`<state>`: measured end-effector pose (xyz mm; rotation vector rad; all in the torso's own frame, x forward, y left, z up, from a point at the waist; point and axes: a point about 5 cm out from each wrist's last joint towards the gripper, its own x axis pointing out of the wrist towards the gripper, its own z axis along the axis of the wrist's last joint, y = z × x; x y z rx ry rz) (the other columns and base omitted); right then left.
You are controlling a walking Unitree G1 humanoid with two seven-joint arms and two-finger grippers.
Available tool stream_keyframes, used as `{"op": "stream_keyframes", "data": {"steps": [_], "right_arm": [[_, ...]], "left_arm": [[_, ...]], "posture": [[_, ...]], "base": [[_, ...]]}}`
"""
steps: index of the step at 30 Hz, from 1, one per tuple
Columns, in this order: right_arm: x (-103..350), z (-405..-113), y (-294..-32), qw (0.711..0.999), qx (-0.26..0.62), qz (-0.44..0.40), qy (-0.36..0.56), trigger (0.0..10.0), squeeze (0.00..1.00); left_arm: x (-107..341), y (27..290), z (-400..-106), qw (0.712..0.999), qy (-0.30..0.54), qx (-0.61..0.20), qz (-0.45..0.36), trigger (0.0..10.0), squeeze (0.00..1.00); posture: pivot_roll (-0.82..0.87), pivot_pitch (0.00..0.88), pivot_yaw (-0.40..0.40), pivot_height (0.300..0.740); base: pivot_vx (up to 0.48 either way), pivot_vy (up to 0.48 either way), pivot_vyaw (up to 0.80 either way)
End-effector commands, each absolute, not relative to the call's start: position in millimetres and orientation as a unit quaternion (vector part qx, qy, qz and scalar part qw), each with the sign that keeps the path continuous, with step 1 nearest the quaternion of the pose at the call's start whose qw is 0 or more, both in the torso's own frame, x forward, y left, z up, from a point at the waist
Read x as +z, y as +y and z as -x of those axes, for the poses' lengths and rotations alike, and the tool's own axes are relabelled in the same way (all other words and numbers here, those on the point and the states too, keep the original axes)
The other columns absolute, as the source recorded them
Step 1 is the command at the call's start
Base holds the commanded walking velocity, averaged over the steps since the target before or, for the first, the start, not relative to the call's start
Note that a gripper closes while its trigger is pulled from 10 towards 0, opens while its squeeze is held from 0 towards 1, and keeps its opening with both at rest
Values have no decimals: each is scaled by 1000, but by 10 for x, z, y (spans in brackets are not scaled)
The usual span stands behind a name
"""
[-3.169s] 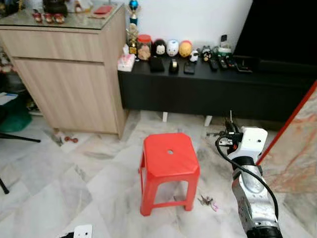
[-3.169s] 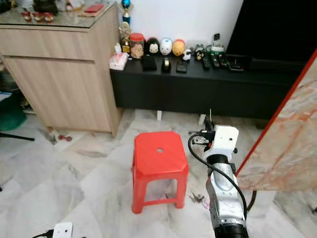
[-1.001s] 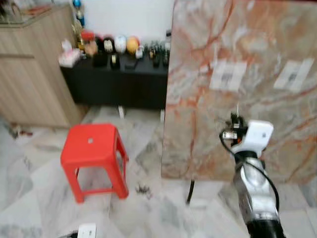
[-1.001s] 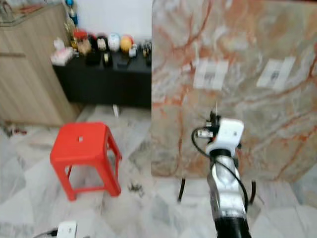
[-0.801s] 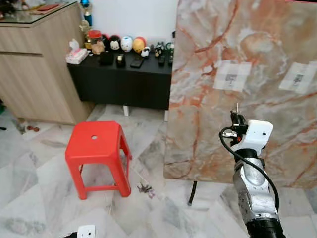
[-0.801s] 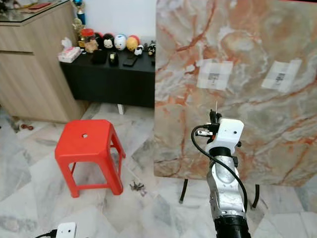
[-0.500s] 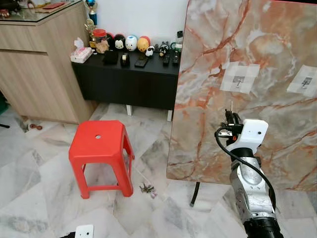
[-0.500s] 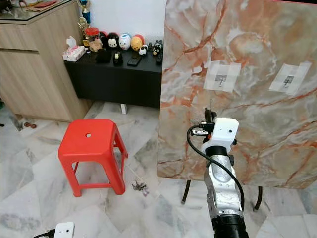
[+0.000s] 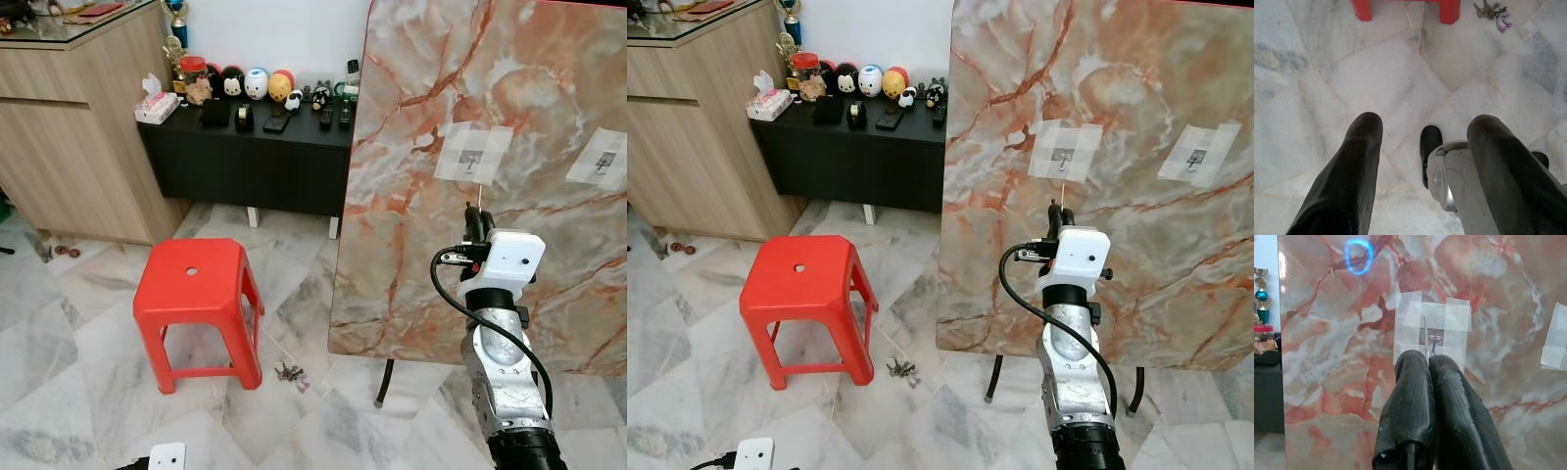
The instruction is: Hang keys on a hook
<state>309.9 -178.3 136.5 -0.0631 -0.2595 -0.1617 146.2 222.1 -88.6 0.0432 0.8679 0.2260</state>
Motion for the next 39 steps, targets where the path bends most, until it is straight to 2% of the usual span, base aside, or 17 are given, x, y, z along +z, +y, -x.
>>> {"op": "stream_keyframes", "data": {"steps": [1, 21, 39], "right_arm": [[1375, -3114, -1780, 987, -80, 35, -132, 10000, 0], [1342, -3141, -1796, 988, -93, 28, -119, 10000, 0], [1356, -3153, -1807, 986, -108, 26, -123, 10000, 0]], "left_arm": [[-885, 2223, -1460, 902, 418, 108, -26, 10000, 0], [-887, 2232, -1436, 903, 416, 106, -27, 10000, 0], [-877, 2194, -1488, 905, 412, 102, -24, 10000, 0]], "posture": [[-24, 0, -51, 740], [-24, 0, -46, 740], [-20, 0, -46, 740]], "base": [[0, 0, 0], [0, 0, 0], [305, 0, 0]]}}
